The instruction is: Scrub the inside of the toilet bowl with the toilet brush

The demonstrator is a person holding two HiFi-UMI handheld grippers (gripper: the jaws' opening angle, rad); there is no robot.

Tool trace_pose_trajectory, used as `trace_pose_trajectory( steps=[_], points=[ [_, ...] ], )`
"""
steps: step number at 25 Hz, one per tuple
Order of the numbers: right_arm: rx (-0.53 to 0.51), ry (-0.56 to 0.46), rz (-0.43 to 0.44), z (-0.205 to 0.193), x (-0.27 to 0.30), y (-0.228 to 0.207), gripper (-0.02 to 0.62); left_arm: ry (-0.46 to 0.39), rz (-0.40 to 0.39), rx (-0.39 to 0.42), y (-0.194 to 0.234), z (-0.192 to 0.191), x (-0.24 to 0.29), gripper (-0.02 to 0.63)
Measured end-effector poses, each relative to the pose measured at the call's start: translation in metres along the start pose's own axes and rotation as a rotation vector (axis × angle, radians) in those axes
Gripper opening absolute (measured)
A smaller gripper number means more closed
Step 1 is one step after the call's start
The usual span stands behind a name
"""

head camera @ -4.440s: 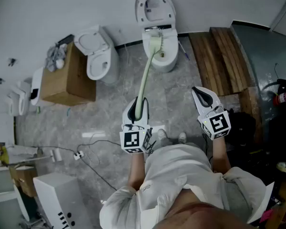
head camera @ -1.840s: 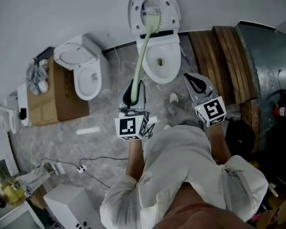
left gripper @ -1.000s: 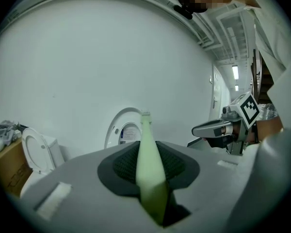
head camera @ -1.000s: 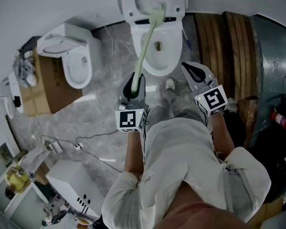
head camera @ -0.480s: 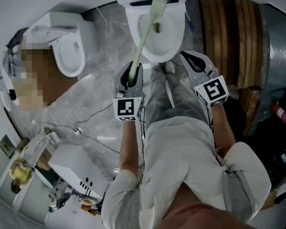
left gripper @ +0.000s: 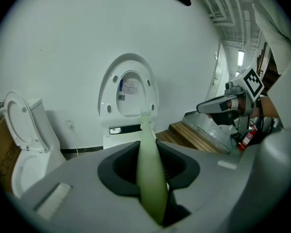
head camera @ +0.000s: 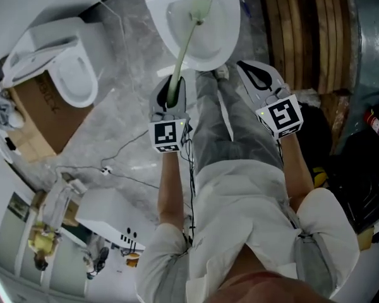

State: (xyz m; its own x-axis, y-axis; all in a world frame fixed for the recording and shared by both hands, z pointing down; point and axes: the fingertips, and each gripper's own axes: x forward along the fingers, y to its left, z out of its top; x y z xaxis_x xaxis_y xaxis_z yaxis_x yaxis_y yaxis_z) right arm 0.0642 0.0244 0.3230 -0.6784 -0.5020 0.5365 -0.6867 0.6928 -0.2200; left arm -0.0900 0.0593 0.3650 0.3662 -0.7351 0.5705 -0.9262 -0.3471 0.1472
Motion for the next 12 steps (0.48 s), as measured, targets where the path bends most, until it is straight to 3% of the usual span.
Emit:
trace_pose_trajectory(
  steps=[12],
  points=[
    [0.073,0.081,-0.063,-0.061,0.071,-0.011,0.003,0.103,-0.018,-0.068,0.042,-0.086,0.059,0.114]
  ],
)
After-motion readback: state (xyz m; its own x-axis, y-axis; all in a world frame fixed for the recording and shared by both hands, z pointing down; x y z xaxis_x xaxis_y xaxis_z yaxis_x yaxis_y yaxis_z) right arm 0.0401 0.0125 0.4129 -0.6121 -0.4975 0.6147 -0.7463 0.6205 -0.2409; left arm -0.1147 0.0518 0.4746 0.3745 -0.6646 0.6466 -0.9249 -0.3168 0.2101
